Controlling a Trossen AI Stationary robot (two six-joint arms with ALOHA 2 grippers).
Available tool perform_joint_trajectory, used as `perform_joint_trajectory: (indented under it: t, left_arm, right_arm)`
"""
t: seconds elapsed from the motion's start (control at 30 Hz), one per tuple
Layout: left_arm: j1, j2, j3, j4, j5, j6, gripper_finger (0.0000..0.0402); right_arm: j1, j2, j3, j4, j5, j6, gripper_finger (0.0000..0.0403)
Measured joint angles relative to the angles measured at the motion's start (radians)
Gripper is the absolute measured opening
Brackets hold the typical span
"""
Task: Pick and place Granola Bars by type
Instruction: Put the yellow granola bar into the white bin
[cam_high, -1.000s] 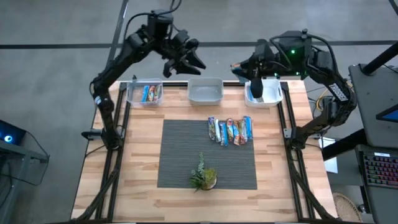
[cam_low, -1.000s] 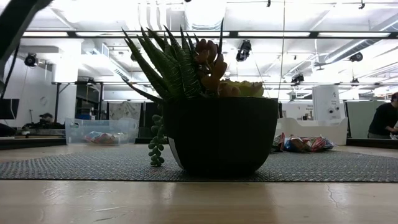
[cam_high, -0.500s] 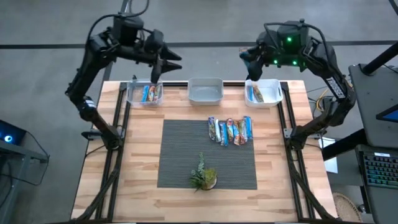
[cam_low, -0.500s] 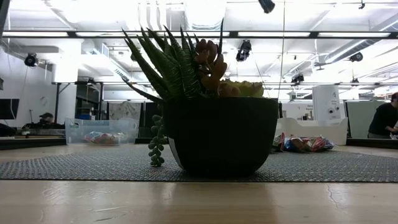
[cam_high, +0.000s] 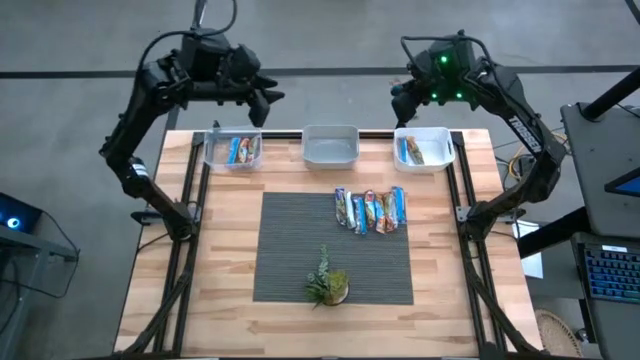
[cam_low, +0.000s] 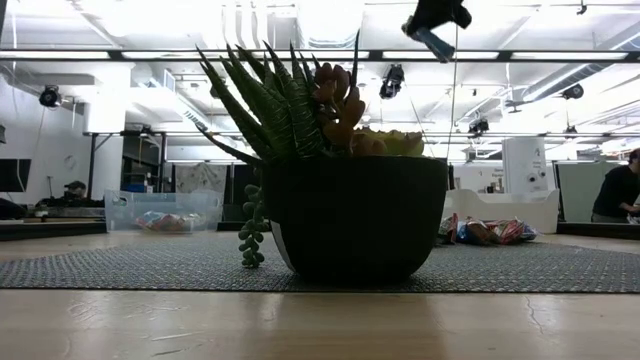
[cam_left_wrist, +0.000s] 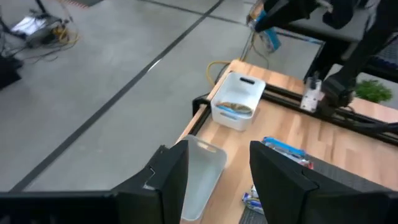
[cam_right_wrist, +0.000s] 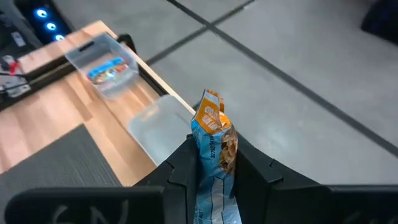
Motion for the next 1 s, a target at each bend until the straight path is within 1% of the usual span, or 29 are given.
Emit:
perform_joint_trajectory:
  t: [0.07,0.13,0.27,0.4,0.57,0.67,0.77,0.87,1.0]
  left_arm:
    - [-0.006,-0.01,-0.053,0.039,-0.015,-0.013,0.0153]
    - [-0.013,-0.026,-0.123,0.118,-0.018,-0.023,0.0153]
    - [-0.036,-0.073,-0.303,0.331,-0.017,-0.045,0.0153]
    - [-0.067,-0.135,-0.509,0.577,-0.021,-0.104,0.0153]
    - [-0.132,-0.208,-0.739,0.844,-0.072,-0.171,0.0153]
    - [-0.184,-0.241,-0.845,0.951,-0.121,-0.209,0.0153]
    - [-0.24,-0.263,-0.92,1.022,-0.19,-0.224,0.0153]
    - [-0.291,-0.273,-0.964,1.05,-0.249,-0.233,0.0153]
    - [-0.344,-0.279,-0.979,1.054,-0.277,-0.235,0.0153]
  right_arm:
    - [-0.013,0.0,-0.021,0.0,0.0,0.001,0.007]
    - [-0.024,0.0,-0.041,0.003,0.001,0.002,0.007]
    - [-0.036,0.0,-0.066,0.006,0.0,-0.003,0.007]
    - [-0.045,0.0,-0.082,0.009,0.0,-0.003,0.007]
    - [-0.064,0.0,-0.113,0.016,0.007,0.021,0.007]
    - [-0.081,0.0,-0.141,0.015,0.051,0.046,0.007]
    - [-0.109,0.0,-0.174,0.016,0.075,0.082,0.007]
    - [-0.146,0.0,-0.22,0.026,0.078,0.123,0.007]
    - [-0.191,0.0,-0.294,0.05,0.078,0.148,0.007]
